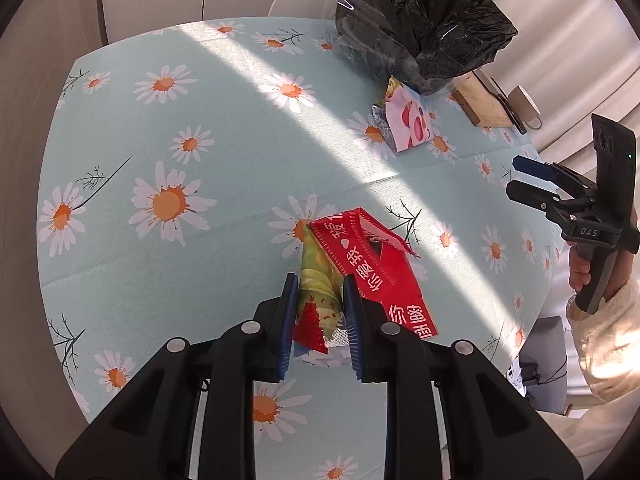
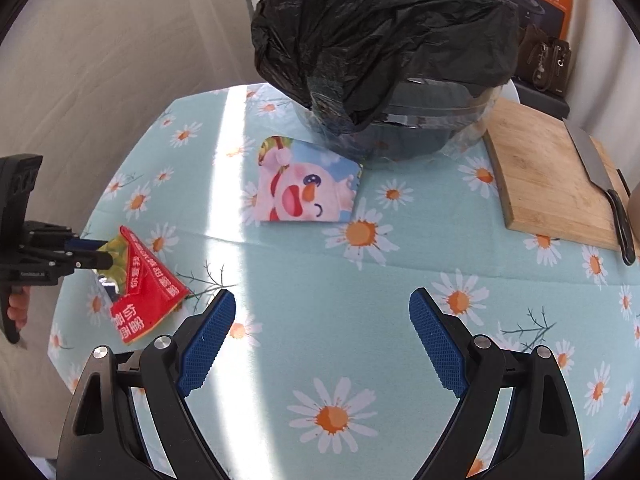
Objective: Collect trash
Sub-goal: 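Close the right gripper on the cartoon-printed pouch, then carry the wrapper and pouch over the bin and open both grippers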
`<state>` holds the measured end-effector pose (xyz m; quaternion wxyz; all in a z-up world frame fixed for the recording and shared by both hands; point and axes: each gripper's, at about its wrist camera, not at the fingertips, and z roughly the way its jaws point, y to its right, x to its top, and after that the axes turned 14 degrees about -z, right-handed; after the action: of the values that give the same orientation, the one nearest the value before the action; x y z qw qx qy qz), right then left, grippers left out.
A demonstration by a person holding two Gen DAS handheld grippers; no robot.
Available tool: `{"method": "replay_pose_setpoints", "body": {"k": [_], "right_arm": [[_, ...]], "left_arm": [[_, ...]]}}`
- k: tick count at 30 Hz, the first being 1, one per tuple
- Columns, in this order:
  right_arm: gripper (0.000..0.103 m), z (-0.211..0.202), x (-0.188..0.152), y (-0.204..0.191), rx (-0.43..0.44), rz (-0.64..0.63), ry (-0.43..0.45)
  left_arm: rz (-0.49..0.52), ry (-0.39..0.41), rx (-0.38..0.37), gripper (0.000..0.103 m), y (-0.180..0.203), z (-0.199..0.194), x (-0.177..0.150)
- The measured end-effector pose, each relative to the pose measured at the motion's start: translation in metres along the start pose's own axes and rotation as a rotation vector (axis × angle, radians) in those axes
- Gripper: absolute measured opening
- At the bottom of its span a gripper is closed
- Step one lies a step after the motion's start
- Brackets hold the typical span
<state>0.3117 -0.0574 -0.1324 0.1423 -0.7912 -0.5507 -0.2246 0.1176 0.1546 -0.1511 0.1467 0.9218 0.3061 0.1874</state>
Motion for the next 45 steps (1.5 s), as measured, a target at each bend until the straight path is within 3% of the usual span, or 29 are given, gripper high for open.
{"method": "replay_pose_setpoints", "body": {"k": [6, 17, 19, 21, 23, 27, 33, 39, 45], "right_arm": [[0.084, 0.027, 0.035, -0.018, 0.026, -0.007, -0.02], [0.084, 0.089, 0.081, -0.023, -0.056, -0.007, -0.081], [0.081, 0.099, 0.082, -0.019, -0.086, 0.007, -0.089], [0.066, 0.113, 0.084, -0.016, -0.164, 0.013, -0.124], [0.057, 0.118, 0.082, -0.015, -0.156, 0.016, -0.124], [0.044, 0.112, 0.08, -0.018, -0.168, 0.004, -0.086], [0.026, 0.094, 0.069, -0.004, -0.098, 0.06, -0.073], [0.024, 0.061, 0.042, 0.011, -0.052, 0.108, -0.047], [0.024, 0.023, 0.013, 0.031, -0.038, 0.16, -0.013]], "left_arm": [[0.032, -0.055, -0.004, 0.023, -0.017, 0.008, 0.008], [0.091, -0.128, -0.048, 0.023, -0.03, 0.016, 0.017], [0.116, -0.142, -0.039, 0.023, -0.028, 0.02, 0.016], [0.114, -0.152, -0.039, 0.024, -0.029, 0.024, 0.017], [0.095, -0.162, -0.044, 0.023, -0.031, 0.027, 0.017], [0.081, -0.176, -0.042, 0.023, -0.028, 0.028, 0.016], [0.093, -0.207, -0.012, 0.023, -0.021, 0.031, 0.012], [0.09, -0.197, 0.007, 0.022, -0.005, 0.025, 0.001], [0.078, -0.157, 0.099, 0.021, 0.017, 0.016, -0.012]]}}
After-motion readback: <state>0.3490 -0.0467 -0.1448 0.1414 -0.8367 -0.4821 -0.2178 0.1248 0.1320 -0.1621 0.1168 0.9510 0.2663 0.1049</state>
